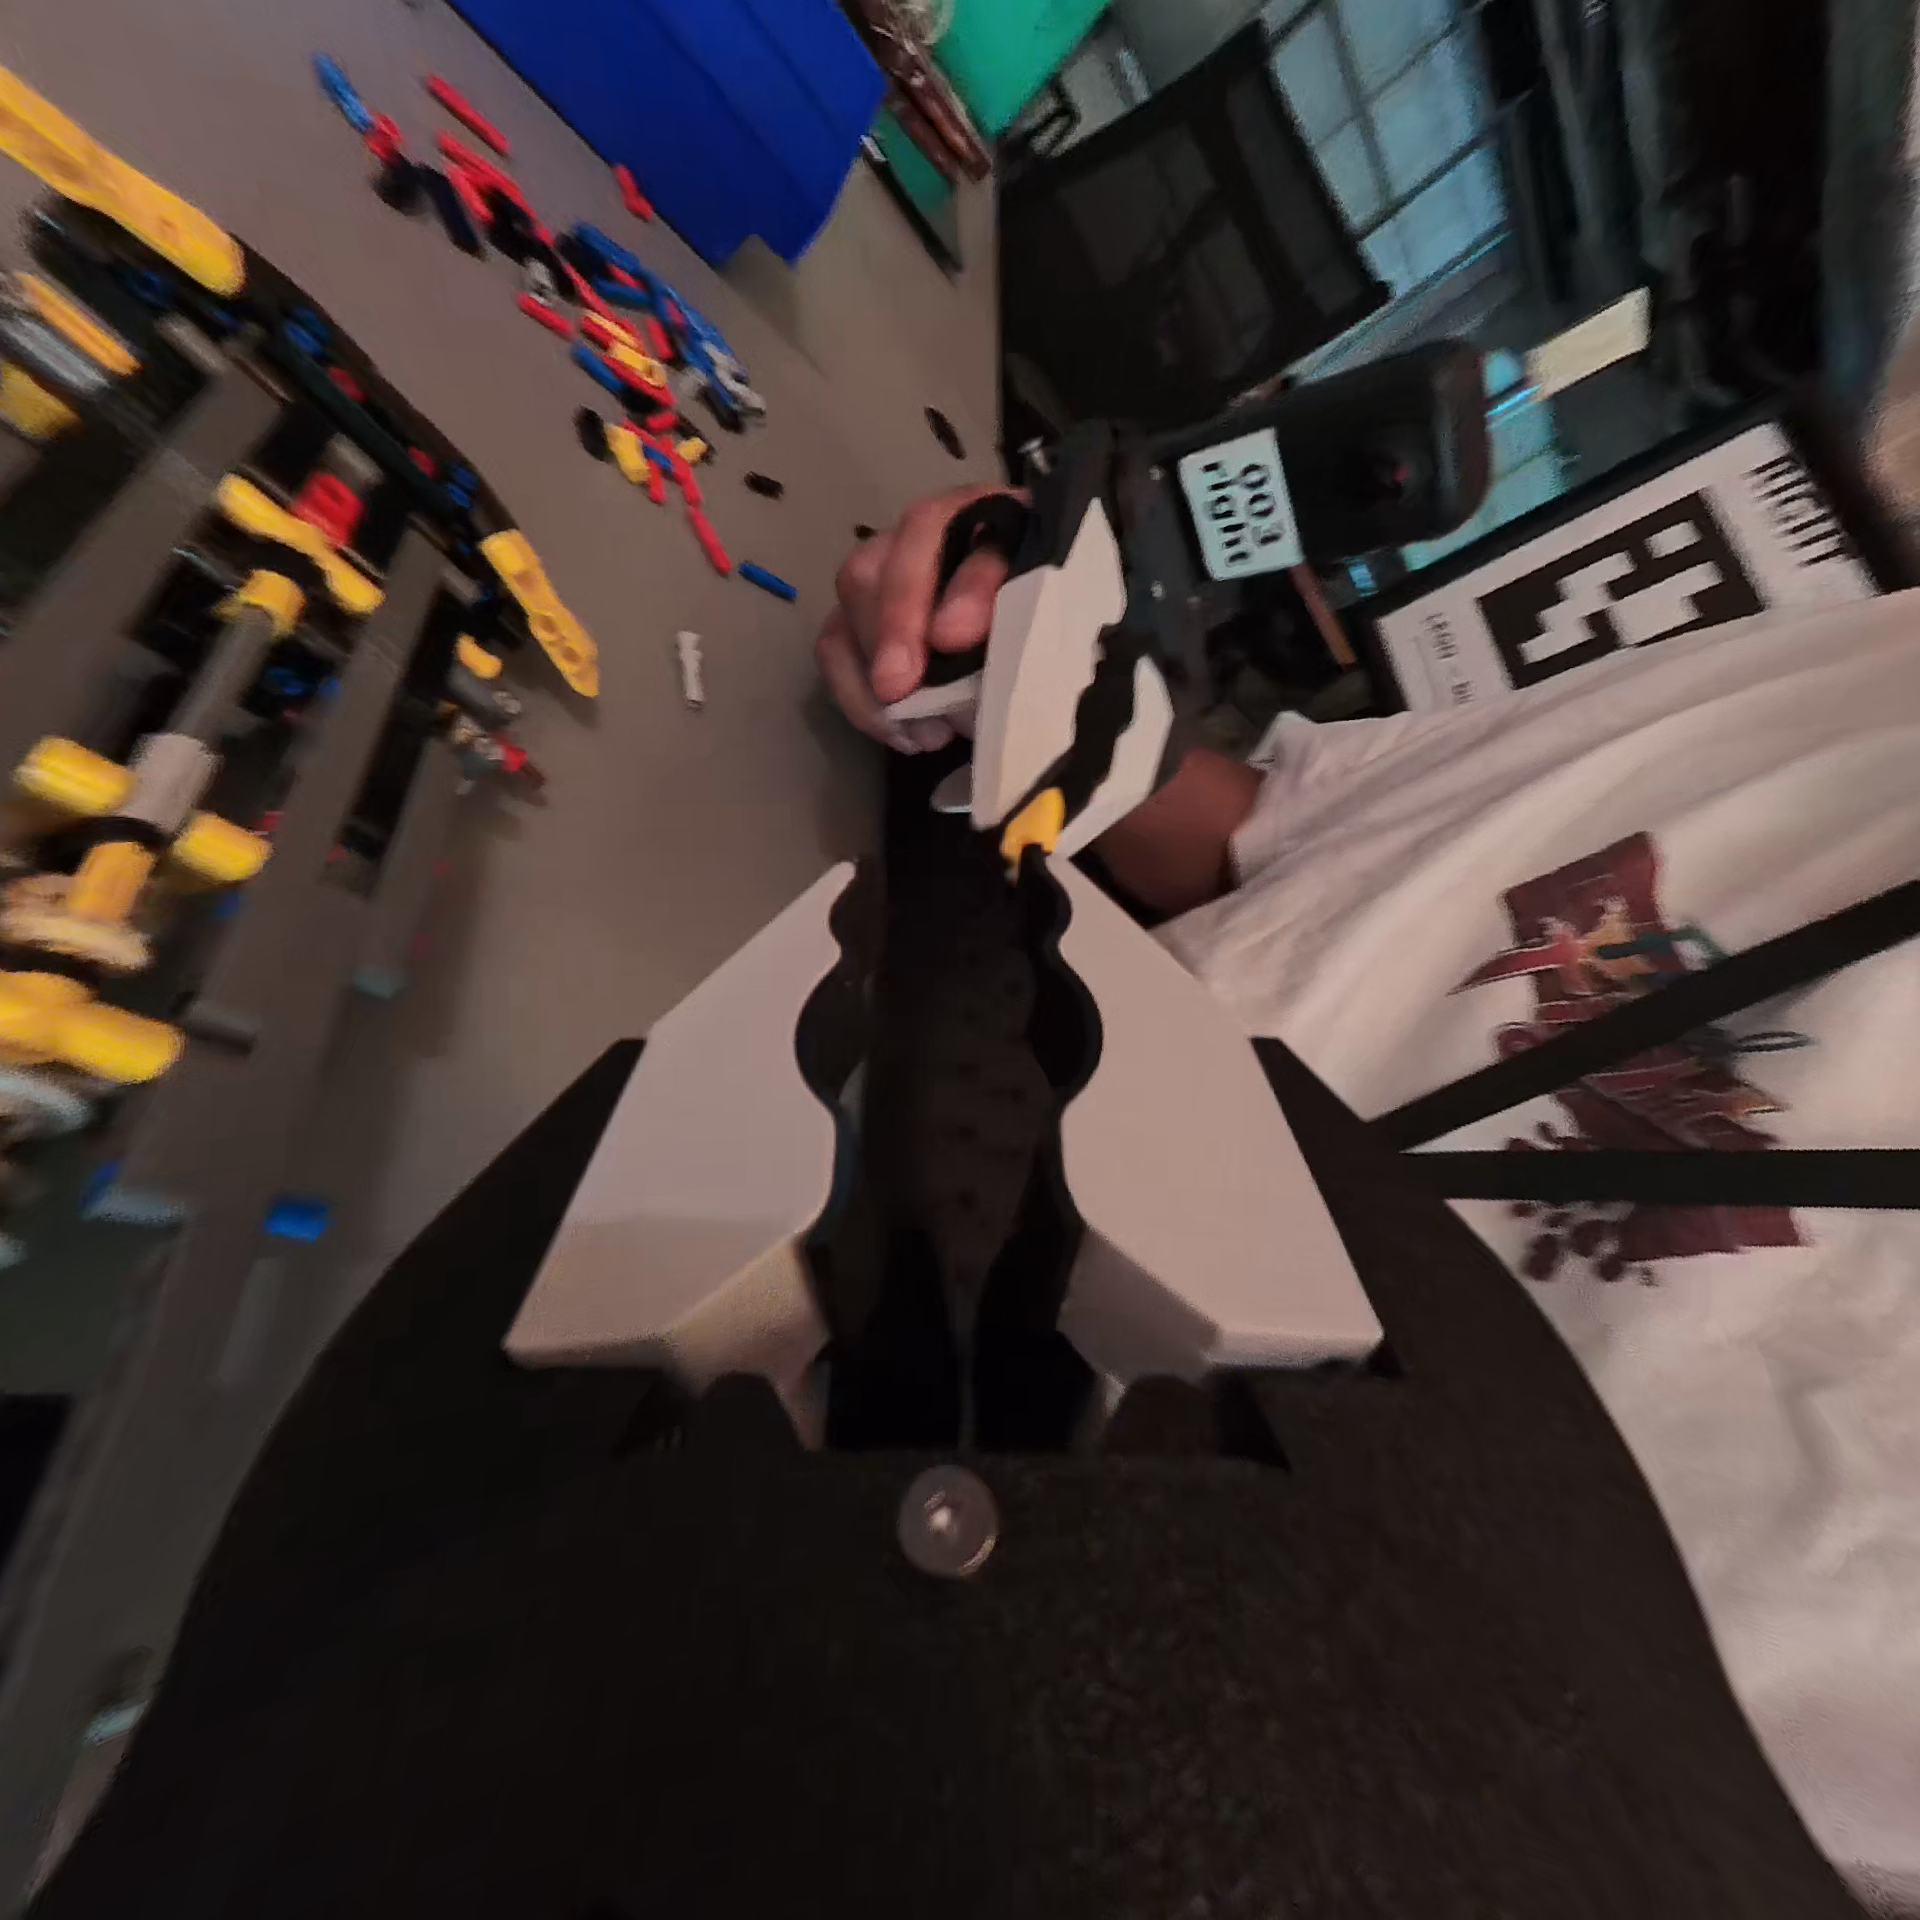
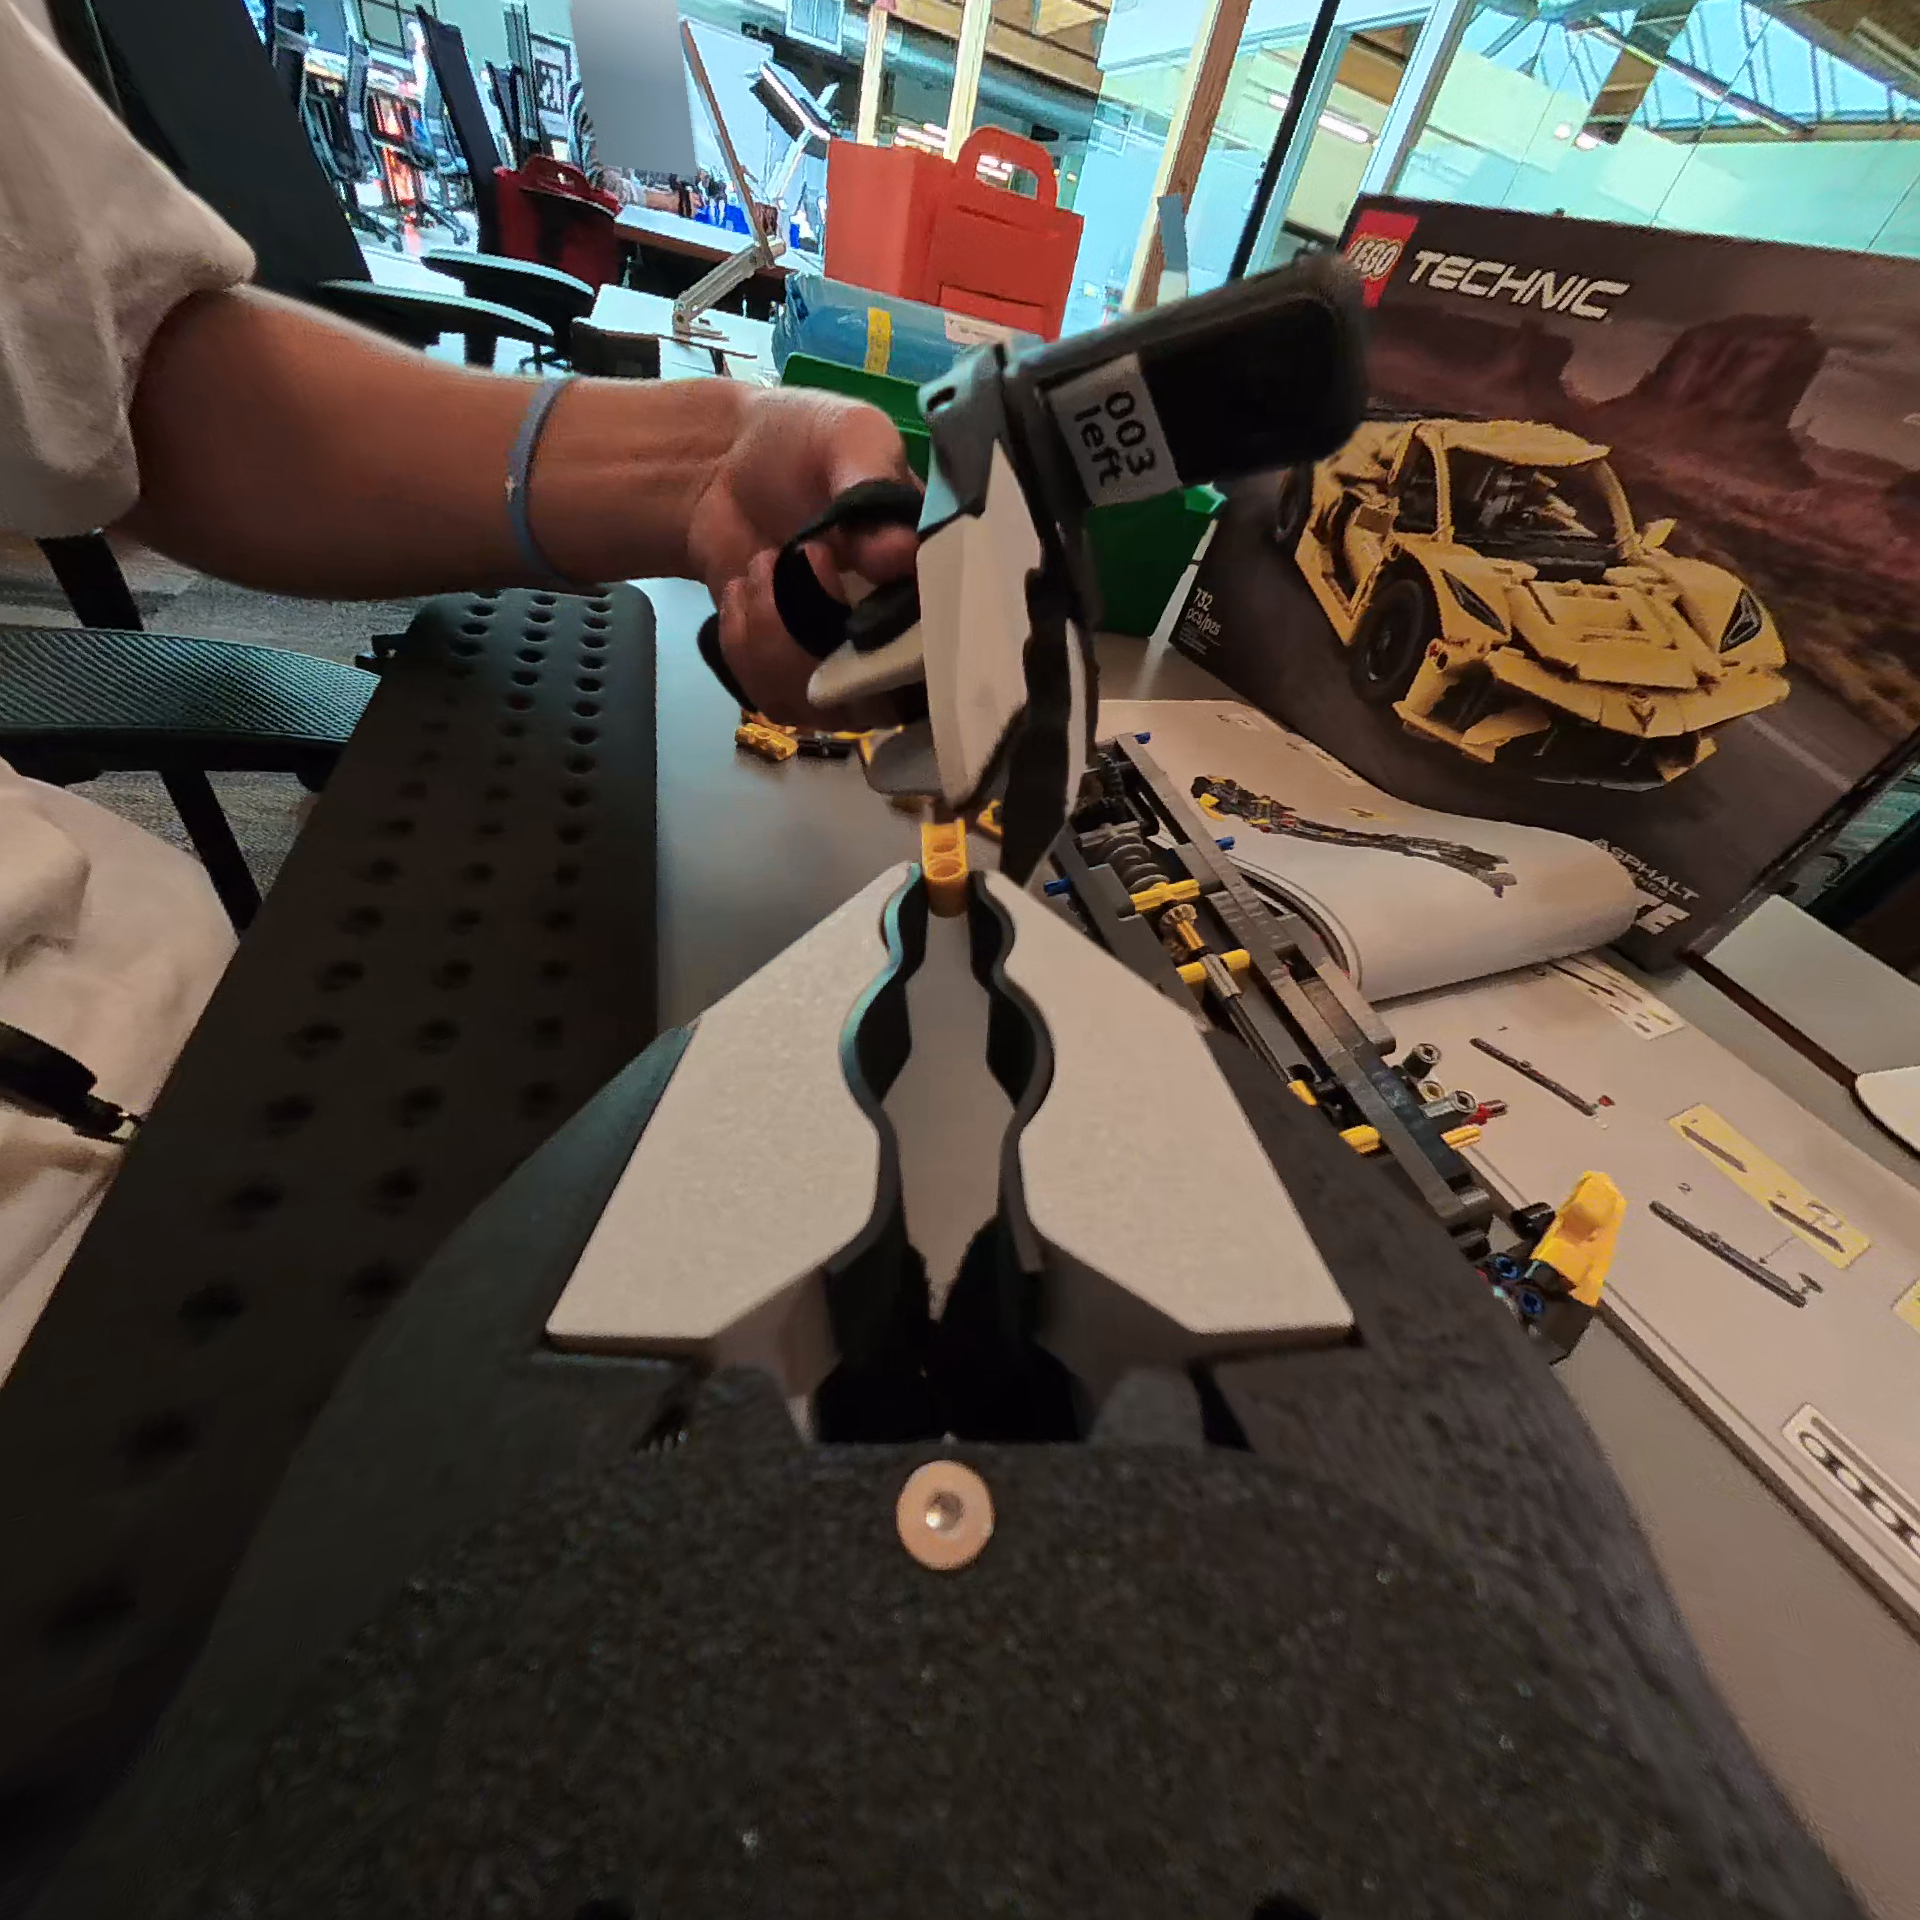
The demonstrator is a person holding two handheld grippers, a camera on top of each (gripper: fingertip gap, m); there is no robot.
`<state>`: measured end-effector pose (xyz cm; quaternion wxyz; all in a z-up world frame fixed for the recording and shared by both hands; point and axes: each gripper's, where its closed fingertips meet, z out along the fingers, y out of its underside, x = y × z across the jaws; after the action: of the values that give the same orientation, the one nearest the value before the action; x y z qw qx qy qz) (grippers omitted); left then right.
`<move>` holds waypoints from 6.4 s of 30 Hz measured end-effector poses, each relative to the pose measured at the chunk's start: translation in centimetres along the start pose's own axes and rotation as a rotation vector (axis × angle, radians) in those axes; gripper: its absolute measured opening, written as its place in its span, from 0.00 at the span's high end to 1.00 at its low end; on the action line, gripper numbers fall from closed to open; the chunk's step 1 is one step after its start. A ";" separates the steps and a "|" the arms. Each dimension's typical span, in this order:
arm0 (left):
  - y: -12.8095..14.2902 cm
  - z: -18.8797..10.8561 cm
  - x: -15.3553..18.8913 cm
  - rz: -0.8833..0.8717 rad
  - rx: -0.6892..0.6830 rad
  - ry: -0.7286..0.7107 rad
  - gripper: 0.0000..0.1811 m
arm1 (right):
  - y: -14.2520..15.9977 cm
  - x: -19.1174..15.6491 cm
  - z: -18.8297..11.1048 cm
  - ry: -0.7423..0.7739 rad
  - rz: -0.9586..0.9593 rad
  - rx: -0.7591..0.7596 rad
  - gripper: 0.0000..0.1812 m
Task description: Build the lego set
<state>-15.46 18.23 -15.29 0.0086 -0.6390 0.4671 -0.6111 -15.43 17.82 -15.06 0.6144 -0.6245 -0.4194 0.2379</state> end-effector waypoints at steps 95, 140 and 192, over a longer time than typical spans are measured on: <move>-2.2 1.0 1.3 1.556 0.192 -0.920 0.97 | -2.2 0.7 -0.6 -0.391 0.971 0.180 0.97; -2.7 1.0 -6.1 1.494 -0.049 -1.208 0.97 | 3.7 3.9 1.3 -0.044 0.872 -0.081 0.97; -1.1 1.1 -5.6 0.976 0.118 -0.732 0.96 | 12.1 3.8 -6.8 -0.223 0.119 -0.698 0.97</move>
<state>-12.91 21.63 -19.22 0.4829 -0.5183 0.6378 -0.3022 -5.04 18.34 -25.07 0.3000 -0.7901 -0.5025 0.1824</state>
